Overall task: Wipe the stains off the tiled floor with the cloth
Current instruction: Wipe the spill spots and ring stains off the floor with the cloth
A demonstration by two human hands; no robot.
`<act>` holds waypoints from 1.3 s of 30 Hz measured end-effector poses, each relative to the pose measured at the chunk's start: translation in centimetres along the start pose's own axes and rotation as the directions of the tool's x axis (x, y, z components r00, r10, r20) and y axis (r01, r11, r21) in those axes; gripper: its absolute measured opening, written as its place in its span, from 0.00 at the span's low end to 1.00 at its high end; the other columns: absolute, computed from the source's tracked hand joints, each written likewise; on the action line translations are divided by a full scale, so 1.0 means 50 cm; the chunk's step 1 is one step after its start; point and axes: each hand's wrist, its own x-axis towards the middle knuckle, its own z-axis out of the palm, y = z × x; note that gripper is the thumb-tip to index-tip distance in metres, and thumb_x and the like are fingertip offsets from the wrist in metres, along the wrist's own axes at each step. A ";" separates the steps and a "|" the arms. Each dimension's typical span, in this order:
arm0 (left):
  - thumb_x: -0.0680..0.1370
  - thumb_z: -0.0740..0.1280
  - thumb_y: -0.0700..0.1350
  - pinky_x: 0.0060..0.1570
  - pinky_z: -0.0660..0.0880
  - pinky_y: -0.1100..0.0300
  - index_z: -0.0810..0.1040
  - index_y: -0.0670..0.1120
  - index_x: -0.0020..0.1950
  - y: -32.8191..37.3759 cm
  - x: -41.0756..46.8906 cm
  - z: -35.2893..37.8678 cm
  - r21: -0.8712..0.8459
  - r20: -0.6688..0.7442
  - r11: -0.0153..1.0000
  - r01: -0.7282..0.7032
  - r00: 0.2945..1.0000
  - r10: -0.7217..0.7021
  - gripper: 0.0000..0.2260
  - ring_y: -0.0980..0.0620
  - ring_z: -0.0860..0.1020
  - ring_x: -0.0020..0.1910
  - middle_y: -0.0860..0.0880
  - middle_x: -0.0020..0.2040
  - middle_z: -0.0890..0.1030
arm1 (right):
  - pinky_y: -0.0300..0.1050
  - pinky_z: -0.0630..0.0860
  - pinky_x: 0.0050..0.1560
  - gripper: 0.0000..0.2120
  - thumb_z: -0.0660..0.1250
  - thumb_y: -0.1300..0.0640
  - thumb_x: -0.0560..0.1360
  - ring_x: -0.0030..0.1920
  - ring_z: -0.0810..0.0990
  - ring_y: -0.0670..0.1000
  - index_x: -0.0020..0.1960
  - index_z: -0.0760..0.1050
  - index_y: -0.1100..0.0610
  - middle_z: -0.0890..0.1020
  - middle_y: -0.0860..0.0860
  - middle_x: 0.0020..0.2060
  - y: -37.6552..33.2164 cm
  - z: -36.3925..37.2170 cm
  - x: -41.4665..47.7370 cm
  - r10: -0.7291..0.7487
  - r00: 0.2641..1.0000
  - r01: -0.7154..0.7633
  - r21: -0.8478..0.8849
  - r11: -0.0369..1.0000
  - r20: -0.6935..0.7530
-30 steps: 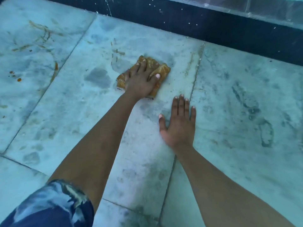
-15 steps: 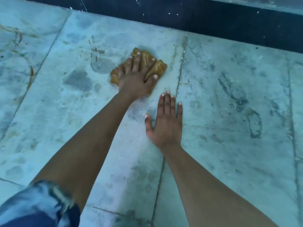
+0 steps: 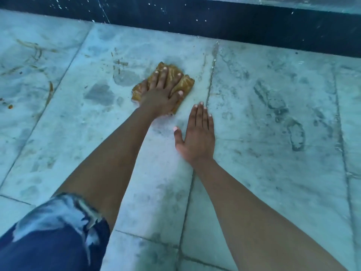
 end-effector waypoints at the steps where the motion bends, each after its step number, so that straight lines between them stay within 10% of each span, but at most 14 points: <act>1: 0.80 0.47 0.62 0.72 0.41 0.43 0.43 0.63 0.75 -0.015 -0.033 0.011 0.008 -0.025 0.999 -0.031 0.999 0.031 0.25 0.47 0.42 0.77 0.50 0.78 0.41 | 0.49 0.43 0.74 0.39 0.43 0.40 0.74 0.76 0.53 0.57 0.75 0.52 0.65 0.55 0.61 0.75 0.015 -0.004 -0.002 -0.013 1.000 0.013 -0.006 1.000 0.001; 11: 0.80 0.48 0.62 0.71 0.41 0.39 0.48 0.62 0.76 -0.042 0.095 -0.032 -0.086 -0.003 0.961 0.264 0.964 -0.265 0.25 0.42 0.44 0.76 0.48 0.78 0.42 | 0.55 0.48 0.74 0.35 0.47 0.40 0.76 0.76 0.53 0.54 0.76 0.54 0.61 0.56 0.57 0.76 0.082 -0.024 -0.012 -0.082 0.996 0.085 -0.076 0.994 0.037; 20: 0.74 0.41 0.68 0.72 0.45 0.42 0.48 0.64 0.75 0.029 -0.006 0.014 0.055 -0.025 0.970 -0.237 0.971 0.239 0.29 0.45 0.47 0.77 0.50 0.79 0.47 | 0.56 0.48 0.74 0.38 0.51 0.40 0.75 0.76 0.52 0.59 0.75 0.53 0.67 0.55 0.64 0.75 0.078 -0.035 -0.011 -0.026 0.998 0.032 -0.088 0.996 0.064; 28: 0.80 0.48 0.62 0.71 0.41 0.39 0.47 0.63 0.76 0.021 0.221 -0.051 -0.070 0.002 0.980 0.184 0.983 -0.184 0.25 0.43 0.44 0.76 0.49 0.78 0.42 | 0.58 0.48 0.74 0.38 0.50 0.40 0.77 0.76 0.49 0.59 0.75 0.52 0.67 0.53 0.64 0.75 0.078 -0.035 -0.013 -0.028 0.997 0.034 -0.087 0.996 0.066; 39: 0.74 0.44 0.67 0.71 0.45 0.46 0.56 0.62 0.74 0.040 0.105 -0.018 0.012 -0.029 0.912 -0.410 0.911 0.411 0.29 0.47 0.51 0.76 0.51 0.78 0.53 | 0.59 0.50 0.73 0.38 0.49 0.40 0.76 0.76 0.50 0.60 0.75 0.53 0.67 0.54 0.64 0.75 0.076 -0.033 -0.012 -0.023 0.998 0.029 -0.089 0.996 0.067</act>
